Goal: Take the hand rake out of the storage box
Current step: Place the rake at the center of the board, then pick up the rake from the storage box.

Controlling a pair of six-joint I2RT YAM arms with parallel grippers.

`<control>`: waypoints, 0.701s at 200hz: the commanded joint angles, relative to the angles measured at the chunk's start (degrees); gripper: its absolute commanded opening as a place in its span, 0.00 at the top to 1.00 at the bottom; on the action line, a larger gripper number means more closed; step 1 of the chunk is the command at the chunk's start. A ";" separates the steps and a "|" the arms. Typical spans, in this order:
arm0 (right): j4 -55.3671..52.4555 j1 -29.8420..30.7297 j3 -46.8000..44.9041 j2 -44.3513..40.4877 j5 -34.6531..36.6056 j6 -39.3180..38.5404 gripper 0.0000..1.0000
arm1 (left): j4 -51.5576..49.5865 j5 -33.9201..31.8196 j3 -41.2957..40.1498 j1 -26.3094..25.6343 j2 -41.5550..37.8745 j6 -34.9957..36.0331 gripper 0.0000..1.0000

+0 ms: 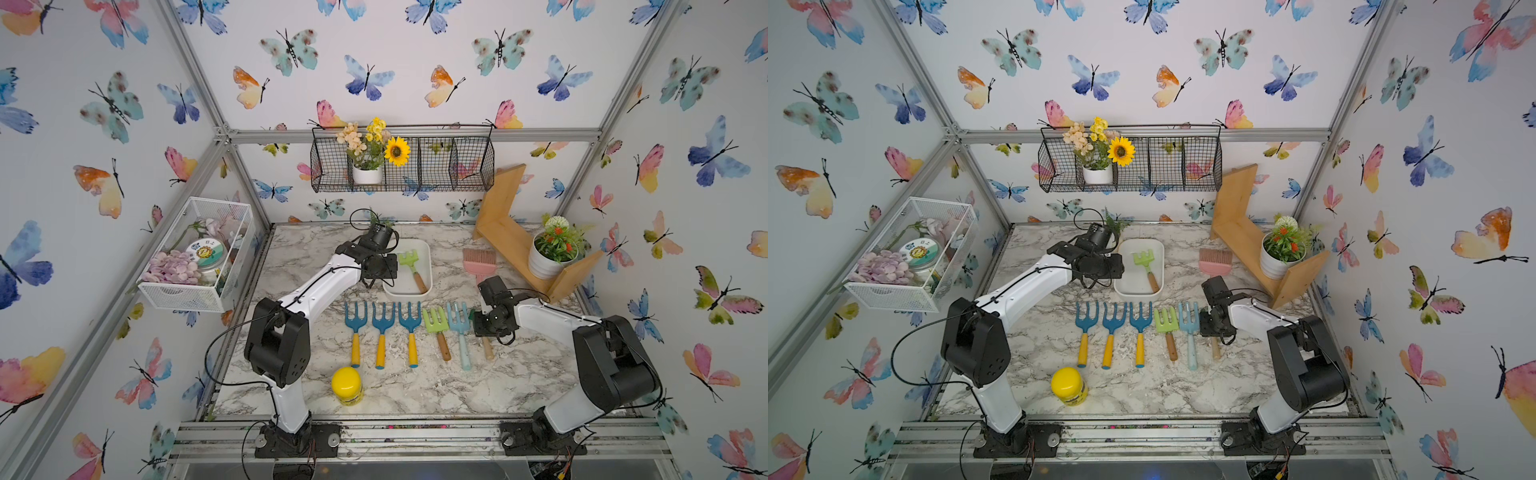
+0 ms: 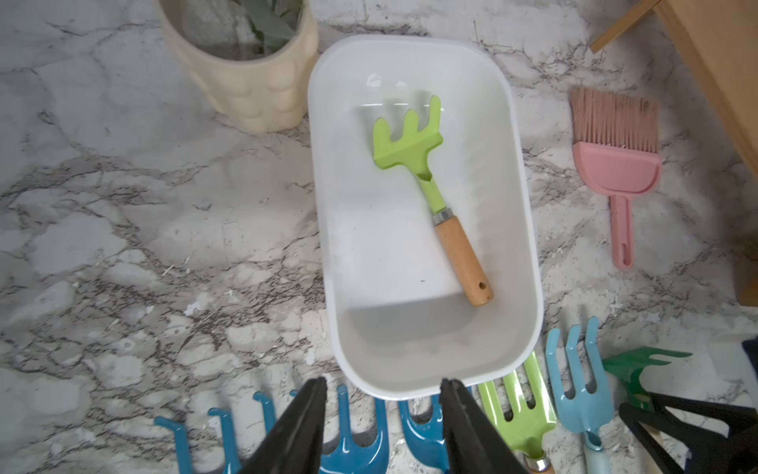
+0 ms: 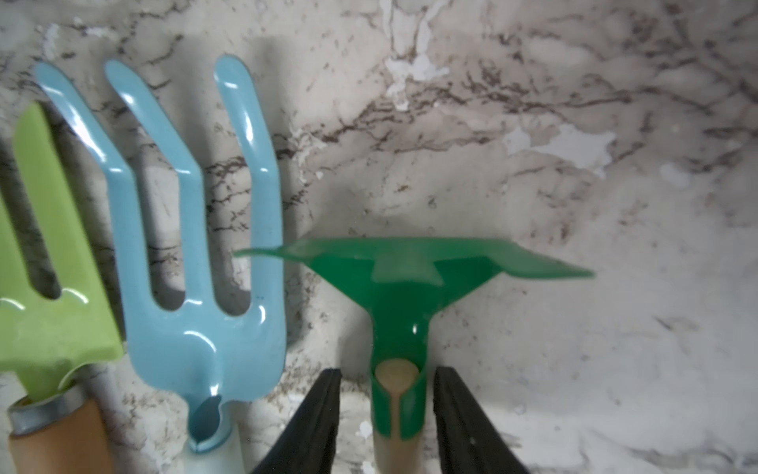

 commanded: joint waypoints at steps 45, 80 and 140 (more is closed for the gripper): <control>-9.63 0.13 11.09 -9.19 3.82 -0.97 0.49 | 2.11 2.32 12.07 -3.37 15.46 -12.78 0.47; -10.16 0.13 11.87 -7.85 2.32 -1.11 0.48 | 1.88 -1.76 18.66 -5.28 22.69 -17.26 0.46; -8.30 0.13 10.55 -7.27 0.44 -0.98 0.48 | 0.38 -5.02 26.22 -5.34 32.10 -19.62 0.45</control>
